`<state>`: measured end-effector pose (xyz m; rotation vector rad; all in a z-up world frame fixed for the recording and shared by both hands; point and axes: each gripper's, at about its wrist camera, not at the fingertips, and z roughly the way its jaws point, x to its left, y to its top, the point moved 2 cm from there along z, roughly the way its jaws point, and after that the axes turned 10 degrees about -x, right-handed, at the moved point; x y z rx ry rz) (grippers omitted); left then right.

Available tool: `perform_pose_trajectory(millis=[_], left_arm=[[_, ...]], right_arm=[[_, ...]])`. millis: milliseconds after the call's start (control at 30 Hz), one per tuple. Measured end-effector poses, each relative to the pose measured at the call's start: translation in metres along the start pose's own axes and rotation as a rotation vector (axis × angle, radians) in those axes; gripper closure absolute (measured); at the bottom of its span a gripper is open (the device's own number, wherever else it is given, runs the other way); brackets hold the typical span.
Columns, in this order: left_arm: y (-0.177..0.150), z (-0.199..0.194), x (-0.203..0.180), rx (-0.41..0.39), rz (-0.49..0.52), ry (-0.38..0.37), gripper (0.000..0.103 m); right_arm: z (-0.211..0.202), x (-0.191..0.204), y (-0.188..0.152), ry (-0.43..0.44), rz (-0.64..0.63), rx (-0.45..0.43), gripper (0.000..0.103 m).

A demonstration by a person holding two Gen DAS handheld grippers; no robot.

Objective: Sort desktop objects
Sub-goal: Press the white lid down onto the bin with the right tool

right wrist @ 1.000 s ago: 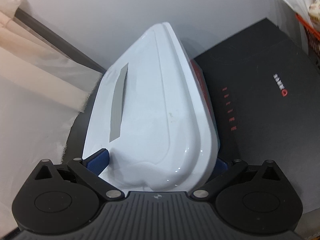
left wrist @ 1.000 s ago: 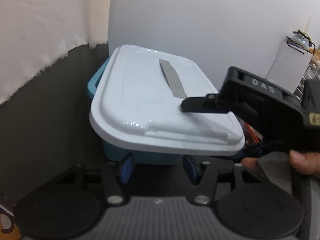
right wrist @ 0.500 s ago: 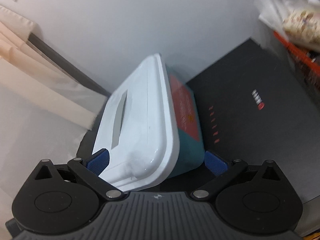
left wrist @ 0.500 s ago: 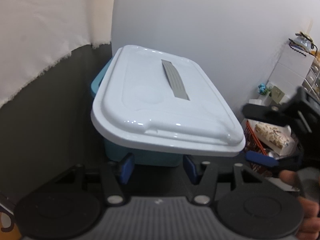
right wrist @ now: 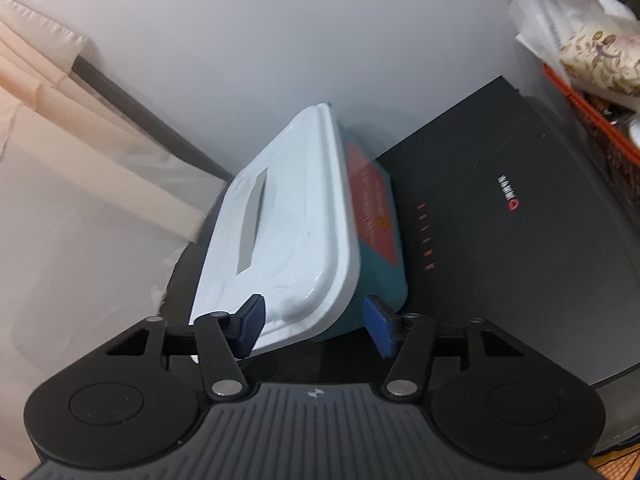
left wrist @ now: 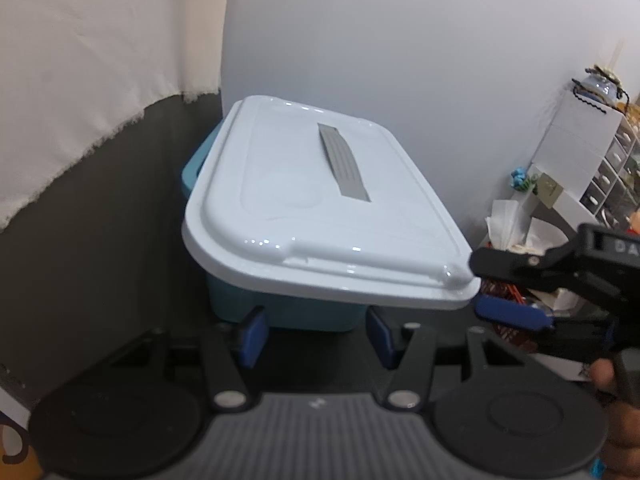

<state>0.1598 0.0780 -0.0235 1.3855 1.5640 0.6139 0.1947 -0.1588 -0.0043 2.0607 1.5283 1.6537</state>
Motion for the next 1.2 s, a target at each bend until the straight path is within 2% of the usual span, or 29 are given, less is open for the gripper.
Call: perform_pose_trajectory(millis=[167, 667, 900, 1100, 1200], left_arm=[[0.001, 0.002, 0.0, -0.006, -0.006, -0.004, 0.046], [0.006, 0.012, 0.001, -0.049, -0.044, 0.0, 0.046], [0.001, 0.013, -0.002, -0.04, -0.038, -0.001, 0.046], [-0.004, 0.013, -0.005, -0.033, -0.03, -0.002, 0.046], [-0.006, 0.012, -0.005, -0.034, -0.034, 0.001, 0.046]], right_arm=[[0.007, 0.004, -0.002, -0.006, -0.002, 0.006, 0.07], [0.031, 0.007, 0.014, -0.031, -0.012, -0.043, 0.07], [0.041, 0.009, 0.024, -0.04, -0.015, -0.06, 0.07], [0.046, 0.01, 0.031, -0.034, -0.01, -0.063, 0.07], [0.042, 0.01, 0.03, -0.003, 0.008, -0.079, 0.07]])
